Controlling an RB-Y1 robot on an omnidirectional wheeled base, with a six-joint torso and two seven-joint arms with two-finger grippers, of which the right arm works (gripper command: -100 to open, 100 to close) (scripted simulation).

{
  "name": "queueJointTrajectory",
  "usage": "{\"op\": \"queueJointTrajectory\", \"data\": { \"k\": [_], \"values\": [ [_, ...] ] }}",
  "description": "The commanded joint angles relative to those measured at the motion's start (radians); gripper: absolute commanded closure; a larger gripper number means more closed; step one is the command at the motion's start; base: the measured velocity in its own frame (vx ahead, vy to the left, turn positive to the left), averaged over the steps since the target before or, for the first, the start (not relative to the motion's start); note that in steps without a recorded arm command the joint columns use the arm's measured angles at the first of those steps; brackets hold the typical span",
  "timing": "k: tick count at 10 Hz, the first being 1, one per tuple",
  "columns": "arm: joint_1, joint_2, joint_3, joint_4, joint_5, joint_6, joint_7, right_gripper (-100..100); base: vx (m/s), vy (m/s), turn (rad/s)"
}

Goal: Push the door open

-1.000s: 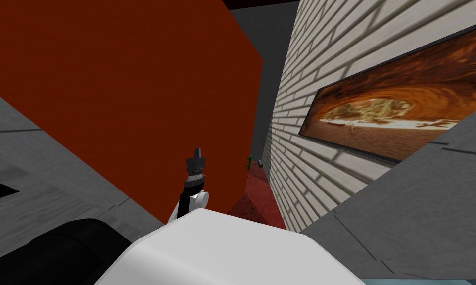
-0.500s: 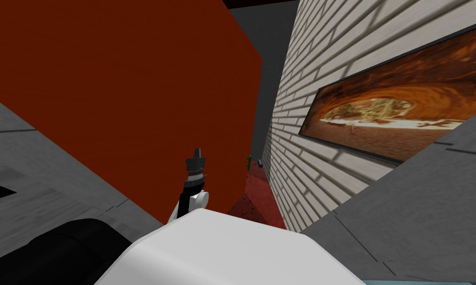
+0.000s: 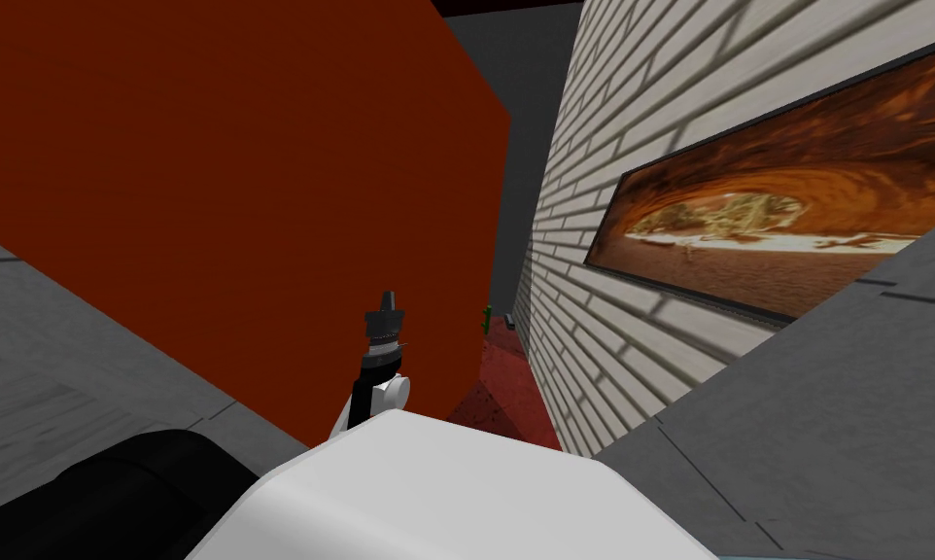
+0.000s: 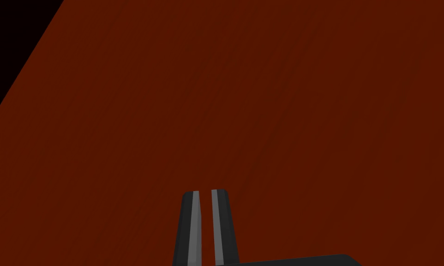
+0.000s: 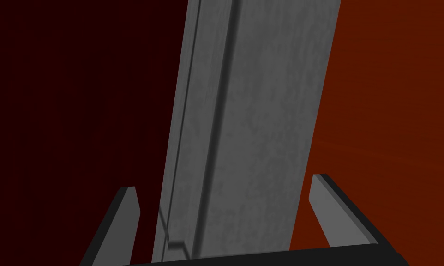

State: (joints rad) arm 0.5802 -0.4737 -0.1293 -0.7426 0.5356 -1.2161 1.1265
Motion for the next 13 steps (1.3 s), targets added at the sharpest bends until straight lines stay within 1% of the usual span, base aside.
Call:
{"op": "queueJointTrajectory", "data": {
  "k": [1,8,9,13],
  "values": [
    [-0.029,0.018,0.031,0.005,0.018,0.001,-0.002,-100,0.023,0.015,-0.005],
    [-0.029,0.018,0.031,0.005,0.018,0.001,-0.002,-100,0.005,0.0,-0.002],
    [-0.03,0.018,0.038,0.004,0.022,0.0,-0.003,-100,0.005,0.014,-0.018],
    [-0.03,0.018,0.038,0.004,0.022,0.0,-0.003,-100,0.009,-0.005,-0.001]
  ]
}}
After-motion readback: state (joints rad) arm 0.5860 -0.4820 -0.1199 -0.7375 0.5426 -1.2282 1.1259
